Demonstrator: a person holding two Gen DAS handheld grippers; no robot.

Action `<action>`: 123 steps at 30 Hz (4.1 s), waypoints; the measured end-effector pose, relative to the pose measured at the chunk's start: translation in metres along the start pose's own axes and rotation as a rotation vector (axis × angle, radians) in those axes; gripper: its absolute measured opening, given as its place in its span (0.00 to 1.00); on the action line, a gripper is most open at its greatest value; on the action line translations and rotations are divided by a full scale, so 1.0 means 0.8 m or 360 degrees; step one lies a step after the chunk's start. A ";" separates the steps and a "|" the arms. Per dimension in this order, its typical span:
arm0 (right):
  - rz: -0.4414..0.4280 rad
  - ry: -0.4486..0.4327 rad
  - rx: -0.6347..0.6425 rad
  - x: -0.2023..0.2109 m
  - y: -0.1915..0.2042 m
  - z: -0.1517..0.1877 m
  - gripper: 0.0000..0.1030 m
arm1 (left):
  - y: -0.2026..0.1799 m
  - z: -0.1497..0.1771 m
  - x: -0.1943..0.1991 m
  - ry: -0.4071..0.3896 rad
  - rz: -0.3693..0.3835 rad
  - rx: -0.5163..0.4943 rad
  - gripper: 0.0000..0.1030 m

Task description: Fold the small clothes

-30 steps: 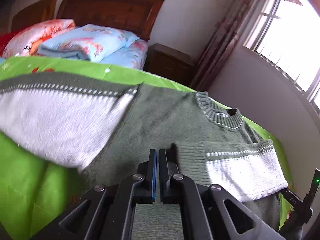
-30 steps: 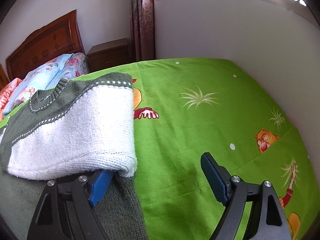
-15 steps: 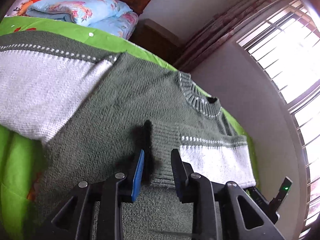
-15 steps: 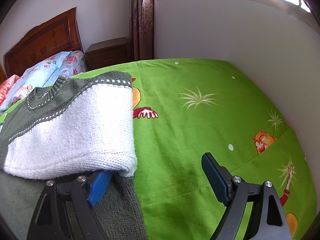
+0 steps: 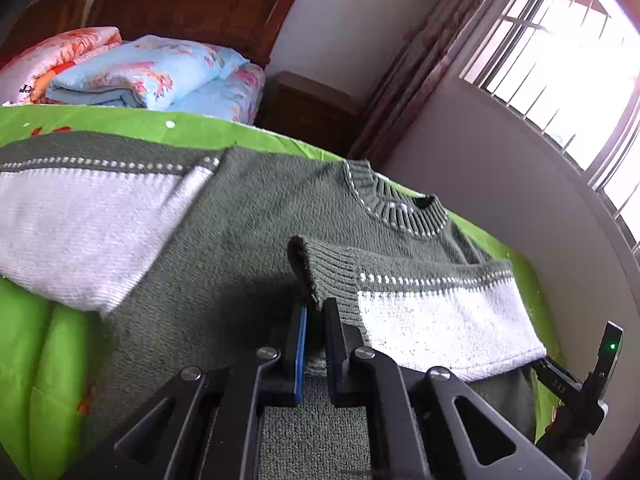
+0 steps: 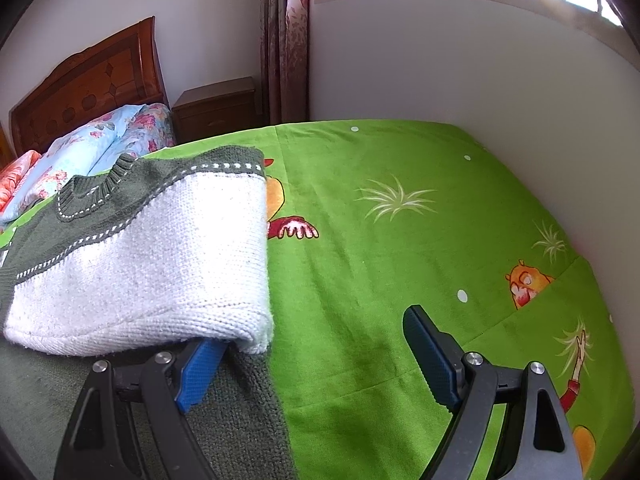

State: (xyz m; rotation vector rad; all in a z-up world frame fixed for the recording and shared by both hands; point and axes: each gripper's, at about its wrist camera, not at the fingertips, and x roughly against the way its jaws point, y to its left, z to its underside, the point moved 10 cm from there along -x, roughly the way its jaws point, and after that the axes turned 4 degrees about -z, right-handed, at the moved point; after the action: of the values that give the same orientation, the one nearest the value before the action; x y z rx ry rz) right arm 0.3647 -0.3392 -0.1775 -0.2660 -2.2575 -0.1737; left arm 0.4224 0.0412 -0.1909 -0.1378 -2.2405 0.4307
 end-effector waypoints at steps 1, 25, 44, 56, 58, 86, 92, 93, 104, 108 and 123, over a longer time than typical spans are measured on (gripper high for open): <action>-0.0003 0.0002 0.0011 0.000 0.002 0.000 1.00 | 0.003 -0.004 0.005 -0.0029 -0.0012 0.0015 0.07; -0.0205 0.0085 -0.0160 -0.011 -0.019 0.014 1.00 | 0.038 0.017 -0.009 0.0059 0.0181 0.0239 0.22; -0.0190 0.0063 -0.0255 -0.010 -0.028 0.016 1.00 | 0.034 0.016 -0.010 0.0050 0.0157 0.0219 0.22; -0.0437 -0.0264 -0.0072 0.072 0.010 -0.023 1.00 | 0.029 0.015 -0.015 0.0036 0.0123 0.0193 0.22; -0.0561 -0.0226 0.0026 0.063 0.046 -0.048 1.00 | 0.028 0.015 -0.015 0.0034 0.0120 0.0191 0.22; -0.0909 0.0131 0.0146 -0.025 0.104 -0.114 1.00 | 0.027 0.012 -0.021 0.0004 0.0111 0.0192 0.22; -0.1143 0.0176 0.0266 0.003 0.138 -0.047 1.00 | 0.028 0.011 -0.021 0.0004 0.0111 0.0193 0.22; -0.1126 0.0192 0.0264 -0.004 0.139 -0.036 1.00 | 0.028 0.011 -0.021 0.0004 0.0111 0.0193 0.22; -0.0986 0.0200 0.0369 0.021 0.133 0.024 1.00 | 0.029 0.012 -0.021 0.0002 0.0113 0.0200 0.22; -0.0984 0.0282 0.0296 0.007 0.128 0.045 1.00 | 0.029 0.012 -0.021 0.0001 0.0114 0.0201 0.22; -0.0309 0.0171 0.0502 -0.023 0.230 0.021 1.00 | 0.028 0.013 -0.019 0.0000 0.0109 0.0202 0.22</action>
State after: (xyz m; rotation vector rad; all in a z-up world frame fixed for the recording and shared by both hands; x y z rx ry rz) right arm 0.4101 -0.1600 -0.1958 0.1271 -2.1631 0.0665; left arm 0.4237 0.0557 -0.2157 -0.1483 -2.2065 0.6081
